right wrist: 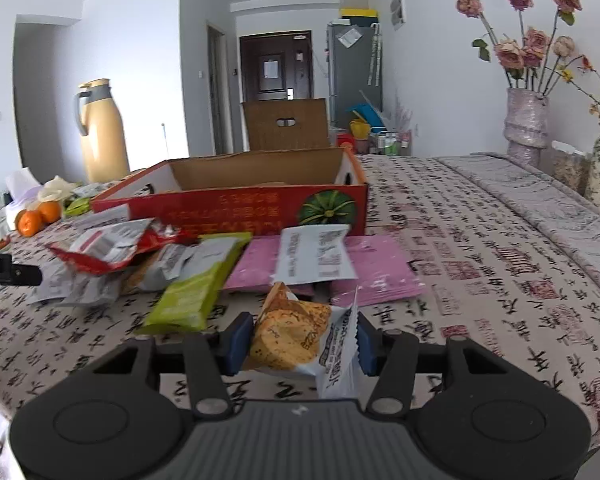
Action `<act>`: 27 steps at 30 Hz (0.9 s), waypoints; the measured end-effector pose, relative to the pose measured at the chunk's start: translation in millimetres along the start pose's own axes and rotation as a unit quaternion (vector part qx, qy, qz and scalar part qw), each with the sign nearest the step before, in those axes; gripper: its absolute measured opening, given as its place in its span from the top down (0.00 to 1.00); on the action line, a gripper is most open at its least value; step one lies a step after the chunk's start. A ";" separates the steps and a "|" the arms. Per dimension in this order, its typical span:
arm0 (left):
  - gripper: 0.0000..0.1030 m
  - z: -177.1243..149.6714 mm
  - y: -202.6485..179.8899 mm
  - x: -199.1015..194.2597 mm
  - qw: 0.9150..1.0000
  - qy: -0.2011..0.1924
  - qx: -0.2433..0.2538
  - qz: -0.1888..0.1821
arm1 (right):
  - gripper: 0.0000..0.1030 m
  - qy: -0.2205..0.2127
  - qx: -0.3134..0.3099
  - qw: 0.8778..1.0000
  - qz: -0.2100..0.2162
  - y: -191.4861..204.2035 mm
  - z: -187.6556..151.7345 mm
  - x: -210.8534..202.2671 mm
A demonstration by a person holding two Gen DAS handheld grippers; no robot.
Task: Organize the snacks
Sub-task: 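Grasp the white wrapped snack with the left gripper while the right holds its cookie packet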
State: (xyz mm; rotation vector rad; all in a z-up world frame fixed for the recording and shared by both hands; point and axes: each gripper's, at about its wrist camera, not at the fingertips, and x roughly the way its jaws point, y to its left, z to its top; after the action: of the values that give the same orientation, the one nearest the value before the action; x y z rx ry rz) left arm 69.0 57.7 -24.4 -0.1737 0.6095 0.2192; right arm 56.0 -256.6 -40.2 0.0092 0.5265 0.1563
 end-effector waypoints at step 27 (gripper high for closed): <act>0.59 12.3 -17.2 45.6 0.999 0.025 0.037 0.014 | 0.49 0.006 0.008 1.000 -0.004 -10.5 3.3 15.5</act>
State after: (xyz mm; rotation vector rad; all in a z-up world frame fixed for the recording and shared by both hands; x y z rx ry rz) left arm 116.5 50.8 -39.5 -0.0992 0.6701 0.2199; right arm 72.5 -264.5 -45.6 0.0220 0.5393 0.1435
